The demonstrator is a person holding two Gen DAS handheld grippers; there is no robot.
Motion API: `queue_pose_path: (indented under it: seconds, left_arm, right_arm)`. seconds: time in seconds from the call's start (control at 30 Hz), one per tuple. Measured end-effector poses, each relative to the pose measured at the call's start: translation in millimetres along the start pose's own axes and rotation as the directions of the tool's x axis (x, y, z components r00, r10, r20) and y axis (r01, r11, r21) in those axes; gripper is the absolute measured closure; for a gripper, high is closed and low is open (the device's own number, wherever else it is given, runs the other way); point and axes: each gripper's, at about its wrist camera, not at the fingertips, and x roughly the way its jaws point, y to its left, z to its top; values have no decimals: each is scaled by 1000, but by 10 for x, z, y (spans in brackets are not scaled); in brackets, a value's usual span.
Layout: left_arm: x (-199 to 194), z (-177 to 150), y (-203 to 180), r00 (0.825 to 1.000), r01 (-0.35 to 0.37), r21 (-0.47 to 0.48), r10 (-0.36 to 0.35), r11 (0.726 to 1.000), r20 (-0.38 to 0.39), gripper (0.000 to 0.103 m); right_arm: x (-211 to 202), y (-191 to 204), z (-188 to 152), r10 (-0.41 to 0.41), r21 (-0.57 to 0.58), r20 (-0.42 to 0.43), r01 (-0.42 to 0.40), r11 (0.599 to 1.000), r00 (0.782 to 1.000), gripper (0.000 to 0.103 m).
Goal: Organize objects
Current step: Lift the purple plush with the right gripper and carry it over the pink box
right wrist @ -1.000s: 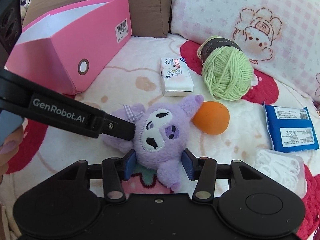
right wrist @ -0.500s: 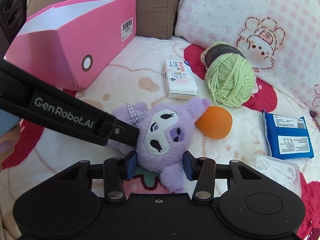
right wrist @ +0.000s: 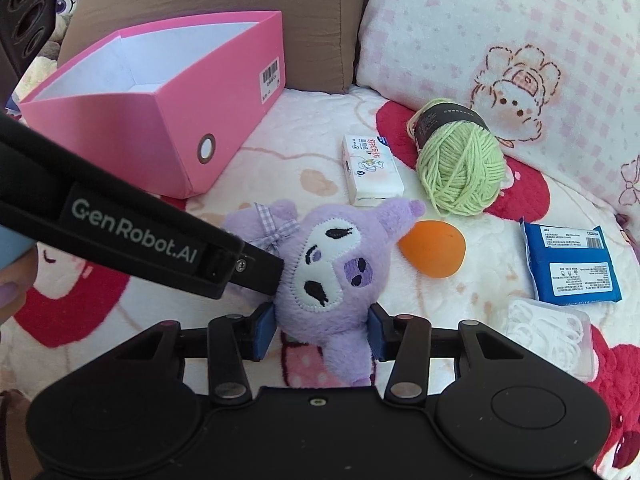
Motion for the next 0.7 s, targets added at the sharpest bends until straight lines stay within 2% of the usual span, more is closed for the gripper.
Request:
queue_pose_path:
  seconds: [0.33, 0.7]
  left_arm:
    - [-343, -3, -49, 999, -28, -1, 28, 1000, -31, 65]
    - [-779, -17, -20, 994, -75, -4, 74, 997, -75, 65]
  right_arm:
    - [-273, 172, 82, 16, 9, -12, -16, 1000, 1000, 50]
    - [-526, 394, 241, 83, 20, -35, -82, 996, 996, 50]
